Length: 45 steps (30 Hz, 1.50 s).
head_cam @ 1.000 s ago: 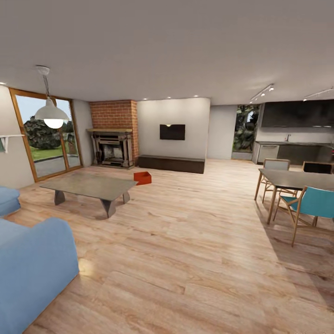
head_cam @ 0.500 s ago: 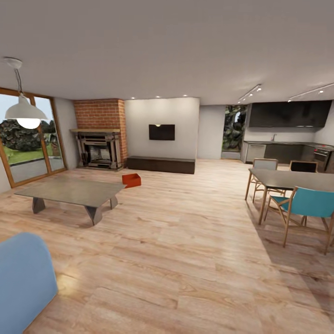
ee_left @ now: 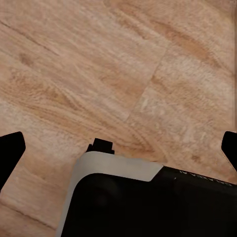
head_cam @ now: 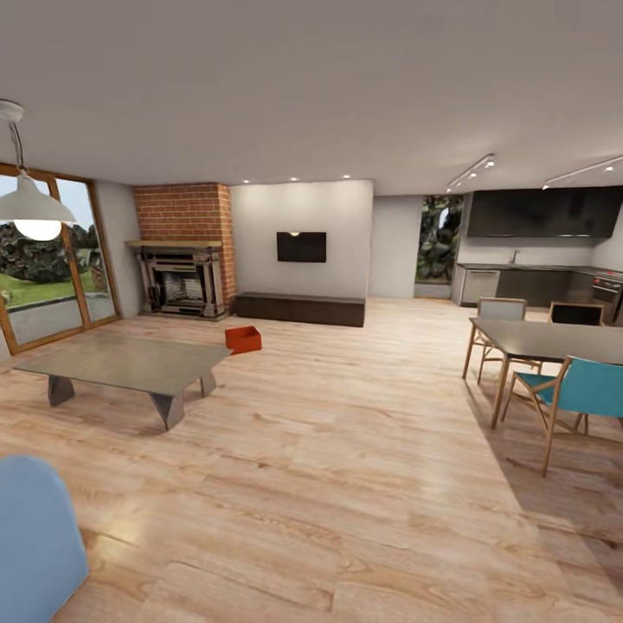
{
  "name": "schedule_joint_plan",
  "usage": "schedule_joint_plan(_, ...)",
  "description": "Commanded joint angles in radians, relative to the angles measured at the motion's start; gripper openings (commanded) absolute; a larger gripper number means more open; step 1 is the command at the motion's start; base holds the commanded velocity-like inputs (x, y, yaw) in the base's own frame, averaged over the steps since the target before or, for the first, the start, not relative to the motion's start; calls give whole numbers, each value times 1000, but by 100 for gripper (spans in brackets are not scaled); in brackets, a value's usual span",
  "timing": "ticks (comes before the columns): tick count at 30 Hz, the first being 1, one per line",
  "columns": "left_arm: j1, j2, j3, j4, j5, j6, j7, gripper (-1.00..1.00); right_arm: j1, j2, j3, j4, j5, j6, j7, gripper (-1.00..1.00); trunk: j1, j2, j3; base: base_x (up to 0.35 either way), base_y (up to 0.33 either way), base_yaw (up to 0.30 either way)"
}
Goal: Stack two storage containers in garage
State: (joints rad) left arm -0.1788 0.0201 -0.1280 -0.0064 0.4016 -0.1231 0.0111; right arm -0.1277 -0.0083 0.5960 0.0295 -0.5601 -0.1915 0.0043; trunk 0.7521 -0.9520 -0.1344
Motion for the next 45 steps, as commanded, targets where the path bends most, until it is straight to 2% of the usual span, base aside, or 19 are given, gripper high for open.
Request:
schedule_joint_plan(1, -1, 0, -9, 1, 8, -3, 1, 100, -1, 1, 8, 3, -7, -5, 0, 100, 1, -1, -1, 322, 0, 0)
schedule_joint_plan(33, -1, 1, -9, 0, 8, -4, 1, 100, -1, 4, 8, 3, -11, -3, 1, 100, 1, -1, -1, 322, 0, 2)
schedule_joint_plan(45, -1, 0, -9, 0, 8, -4, 1, 100, -1, 6, 7, 3, -11, -9, 0, 100, 1, -1, -1, 322, 0, 223)
